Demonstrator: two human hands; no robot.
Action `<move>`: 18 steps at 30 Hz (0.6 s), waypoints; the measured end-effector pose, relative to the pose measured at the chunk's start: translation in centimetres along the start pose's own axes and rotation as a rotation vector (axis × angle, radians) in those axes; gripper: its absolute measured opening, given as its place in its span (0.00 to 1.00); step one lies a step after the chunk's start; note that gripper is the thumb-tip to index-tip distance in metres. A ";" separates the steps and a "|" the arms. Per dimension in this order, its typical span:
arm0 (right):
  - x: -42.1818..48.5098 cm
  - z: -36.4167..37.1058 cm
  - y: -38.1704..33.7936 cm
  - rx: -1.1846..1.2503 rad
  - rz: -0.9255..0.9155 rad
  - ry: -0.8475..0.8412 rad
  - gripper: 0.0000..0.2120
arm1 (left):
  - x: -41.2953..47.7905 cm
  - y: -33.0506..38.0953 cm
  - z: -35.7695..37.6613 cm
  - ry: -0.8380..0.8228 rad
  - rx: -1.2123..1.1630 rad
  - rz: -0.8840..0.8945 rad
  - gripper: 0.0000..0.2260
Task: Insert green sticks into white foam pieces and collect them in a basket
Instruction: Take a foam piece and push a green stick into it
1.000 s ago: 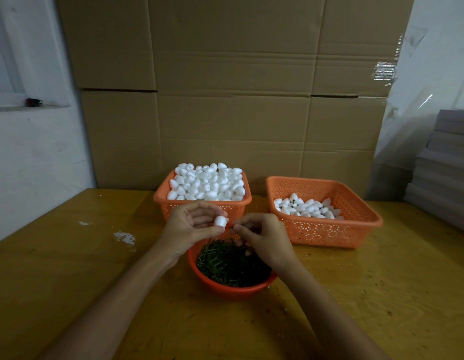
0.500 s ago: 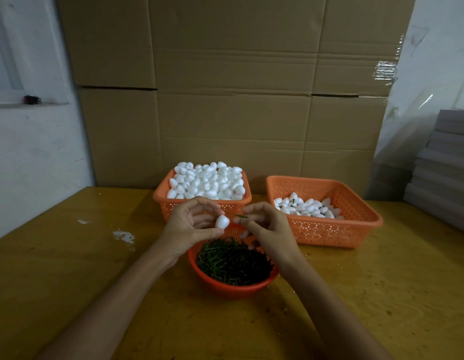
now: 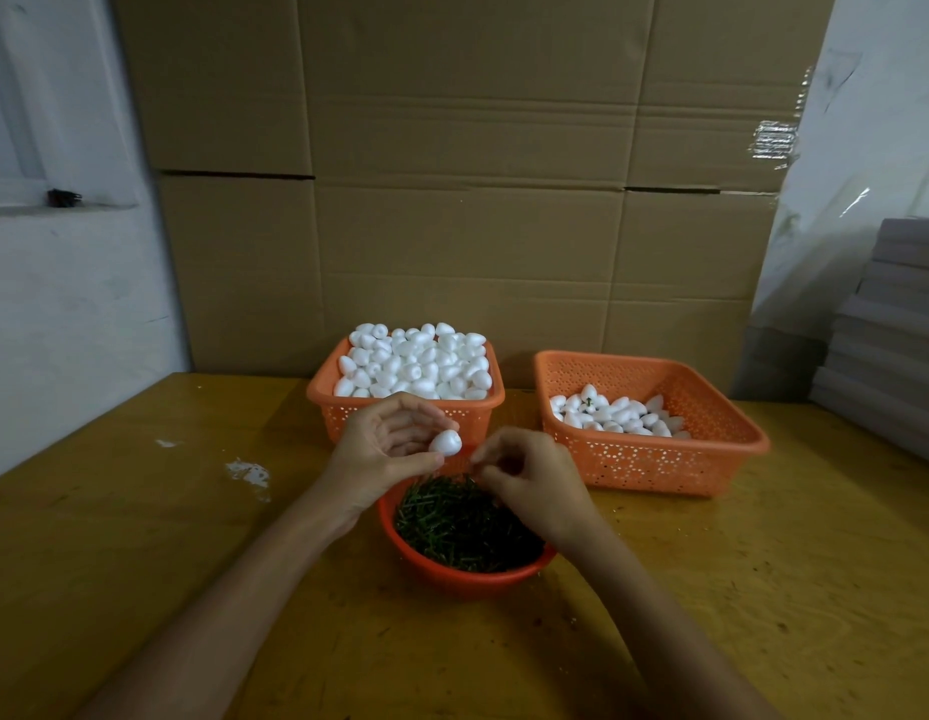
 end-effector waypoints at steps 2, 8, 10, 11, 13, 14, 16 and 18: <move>-0.3 1.0 -0.6 -0.249 -0.101 -0.112 0.07 | 0.0 0.1 0.1 0.000 -0.003 0.004 0.17; -0.9 2.4 -1.1 -0.432 -0.191 -0.280 0.08 | -0.1 0.2 0.1 -0.003 0.023 0.008 0.17; -0.9 2.4 -1.3 -0.412 -0.197 -0.275 0.06 | 0.0 0.2 0.1 0.000 0.016 0.004 0.17; -0.8 2.4 -1.3 -0.398 -0.199 -0.267 0.06 | -0.1 0.2 0.1 0.000 0.015 0.004 0.17; -0.7 2.3 -1.3 -0.368 -0.197 -0.238 0.06 | -0.1 0.1 0.1 -0.001 0.014 0.005 0.17; -0.7 2.1 -1.2 -0.349 -0.192 -0.217 0.06 | -0.1 0.1 0.2 -0.002 0.014 0.005 0.17; -0.6 1.8 -1.1 -0.301 -0.178 -0.157 0.06 | -0.2 0.1 0.3 -0.005 0.016 0.004 0.17; -0.5 1.3 -1.0 -0.273 -0.158 -0.109 0.06 | -0.2 0.1 0.4 -0.008 0.014 0.000 0.17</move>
Point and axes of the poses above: each hand's wrist, its own x-axis towards the middle knuckle, its own z-axis out of the palm, y = z × x, the point moved 6 cm from there along x, towards the middle knuckle, and after that the axes turned 7 degrees about y, right-handed, at the moved point
